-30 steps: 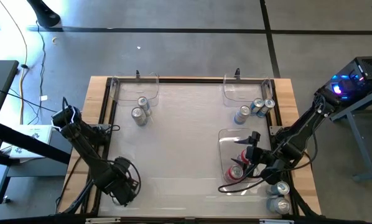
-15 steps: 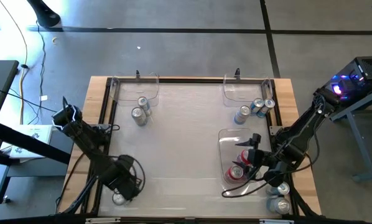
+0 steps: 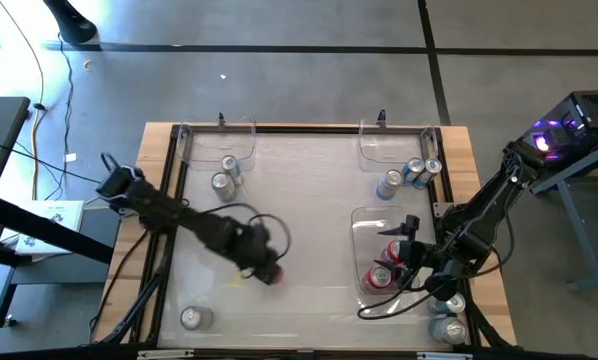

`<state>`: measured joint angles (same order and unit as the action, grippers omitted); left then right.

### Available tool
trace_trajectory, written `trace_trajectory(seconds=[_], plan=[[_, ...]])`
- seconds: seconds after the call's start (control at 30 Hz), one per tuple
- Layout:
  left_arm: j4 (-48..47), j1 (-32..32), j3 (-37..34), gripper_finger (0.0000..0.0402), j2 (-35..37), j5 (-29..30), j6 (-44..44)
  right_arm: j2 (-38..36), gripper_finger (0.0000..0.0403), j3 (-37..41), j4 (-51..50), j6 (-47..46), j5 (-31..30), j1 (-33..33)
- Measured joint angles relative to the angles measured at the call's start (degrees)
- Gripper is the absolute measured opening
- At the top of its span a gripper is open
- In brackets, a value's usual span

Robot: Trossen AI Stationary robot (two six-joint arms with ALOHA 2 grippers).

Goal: Sort soda cans
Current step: Put the orange soda can into the bottom right transparent bin

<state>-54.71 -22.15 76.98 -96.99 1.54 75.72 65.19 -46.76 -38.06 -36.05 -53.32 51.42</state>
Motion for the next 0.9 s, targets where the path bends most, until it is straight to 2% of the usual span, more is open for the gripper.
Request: trace_trajectory(seconds=[0.1, 0.23, 0.47, 0.6, 0.73, 0.9], plan=[[0.56, 3.35, 3.13, 0.0274, -3.55, -2.03, -7.26, -0.02, 0.0337, 0.0, 0.01, -0.04, 1.06, 0.0], [-4.09, 6.25, 12.68, 0.0274, -10.37, -1.82, -16.01, -0.02, 0.0337, 0.0, -0.24, -0.99, 1.42, 0.0], [-14.42, 8.05, 33.26, 0.0274, -23.12, 6.26, -26.21, -0.02, 0.0337, 0.0, -0.68, -2.99, 1.51, 0.0], [-14.53, 8.02, 41.74, 0.0277, -29.51, 7.85, -29.85, -0.02, 0.0337, 0.0, -0.67, -4.24, 3.56, -0.02], [-14.62, 7.96, 46.91, 0.0284, -33.4, 8.47, -32.22, -0.03, 0.0337, 0.0, -0.52, -5.51, 4.38, -0.04], [-13.92, 8.0, 48.75, 0.0287, -34.62, 8.95, -34.71, -0.02, 0.0337, 0.0, 0.38, -5.53, 5.37, -0.04]])
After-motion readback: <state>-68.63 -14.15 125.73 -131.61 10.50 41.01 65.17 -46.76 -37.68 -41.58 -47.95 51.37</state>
